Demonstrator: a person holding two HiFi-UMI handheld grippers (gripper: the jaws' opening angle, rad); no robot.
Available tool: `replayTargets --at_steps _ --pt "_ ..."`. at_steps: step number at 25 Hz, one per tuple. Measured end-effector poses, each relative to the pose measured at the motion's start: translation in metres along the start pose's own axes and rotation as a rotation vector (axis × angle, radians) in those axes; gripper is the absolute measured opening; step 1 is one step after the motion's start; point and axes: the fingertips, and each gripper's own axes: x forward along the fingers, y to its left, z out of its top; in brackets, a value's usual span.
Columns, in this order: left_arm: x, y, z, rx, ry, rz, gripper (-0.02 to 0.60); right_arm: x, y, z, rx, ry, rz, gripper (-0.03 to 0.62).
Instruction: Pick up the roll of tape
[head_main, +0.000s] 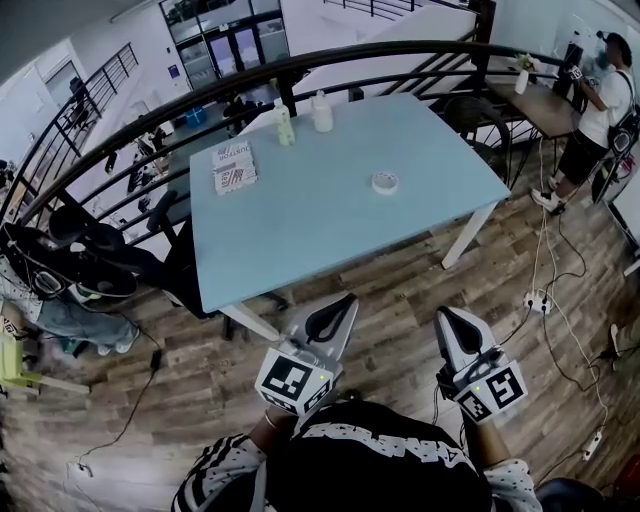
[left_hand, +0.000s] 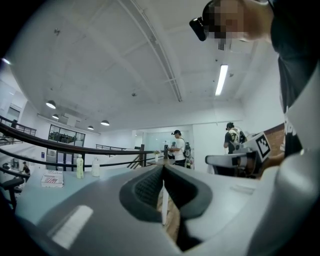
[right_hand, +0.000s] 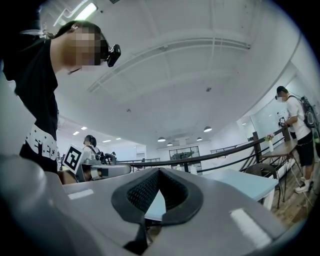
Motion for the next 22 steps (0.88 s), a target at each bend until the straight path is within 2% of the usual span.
replayTargets --at_steps 13,22 --pt "-0.002 0.015 -0.017 -0.033 0.011 -0.004 0.0 0.009 0.004 -0.015 0.018 0.033 -0.012 0.003" --pt "-0.003 0.04 -0.024 -0.042 0.036 0.085 0.0 0.039 -0.005 -0.019 0.041 0.038 0.055 0.003"
